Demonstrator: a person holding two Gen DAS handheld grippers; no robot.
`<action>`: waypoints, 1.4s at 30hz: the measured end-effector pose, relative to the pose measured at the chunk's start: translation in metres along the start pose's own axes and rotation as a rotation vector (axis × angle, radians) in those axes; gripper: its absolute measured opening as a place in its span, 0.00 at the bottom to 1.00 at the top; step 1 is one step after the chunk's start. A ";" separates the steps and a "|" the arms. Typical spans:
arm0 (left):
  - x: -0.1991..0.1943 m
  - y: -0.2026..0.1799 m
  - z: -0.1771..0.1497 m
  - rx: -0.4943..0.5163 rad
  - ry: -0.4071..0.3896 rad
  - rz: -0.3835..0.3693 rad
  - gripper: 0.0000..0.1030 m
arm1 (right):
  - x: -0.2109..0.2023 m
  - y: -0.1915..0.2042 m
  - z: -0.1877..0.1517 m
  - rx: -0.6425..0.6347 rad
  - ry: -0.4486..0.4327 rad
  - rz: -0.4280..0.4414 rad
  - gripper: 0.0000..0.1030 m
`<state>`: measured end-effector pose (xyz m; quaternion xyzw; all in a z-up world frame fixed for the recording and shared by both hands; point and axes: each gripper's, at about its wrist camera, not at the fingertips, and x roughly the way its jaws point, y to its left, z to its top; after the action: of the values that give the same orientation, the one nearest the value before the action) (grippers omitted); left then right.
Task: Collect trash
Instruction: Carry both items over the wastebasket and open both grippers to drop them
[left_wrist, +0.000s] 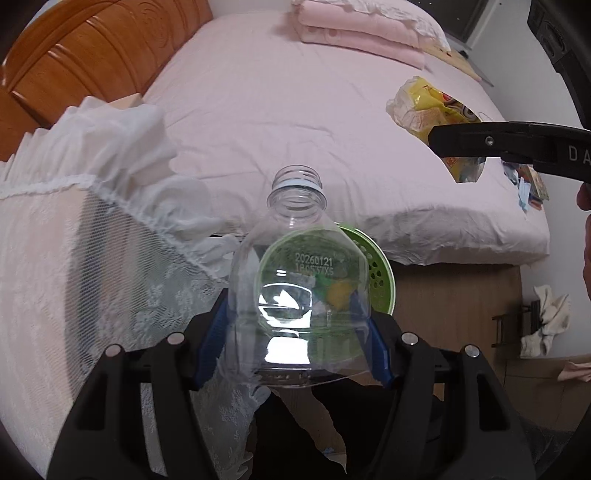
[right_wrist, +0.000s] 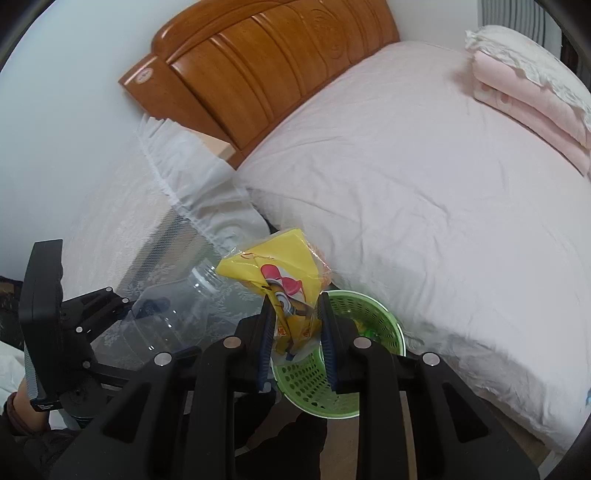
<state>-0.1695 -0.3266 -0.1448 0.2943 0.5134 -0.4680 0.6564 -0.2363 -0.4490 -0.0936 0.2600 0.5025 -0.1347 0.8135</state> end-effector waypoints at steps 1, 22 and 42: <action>0.003 -0.006 0.003 0.008 0.005 -0.006 0.60 | 0.000 -0.009 -0.003 0.012 0.002 -0.002 0.24; -0.023 -0.019 0.004 -0.021 -0.036 0.037 0.91 | 0.019 -0.056 -0.043 0.083 0.084 -0.032 0.24; -0.041 0.014 -0.018 -0.098 -0.048 0.100 0.91 | 0.086 -0.029 -0.064 0.050 0.235 -0.112 0.90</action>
<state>-0.1656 -0.2925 -0.1128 0.2758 0.5044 -0.4160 0.7046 -0.2584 -0.4335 -0.2011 0.2657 0.6046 -0.1609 0.7335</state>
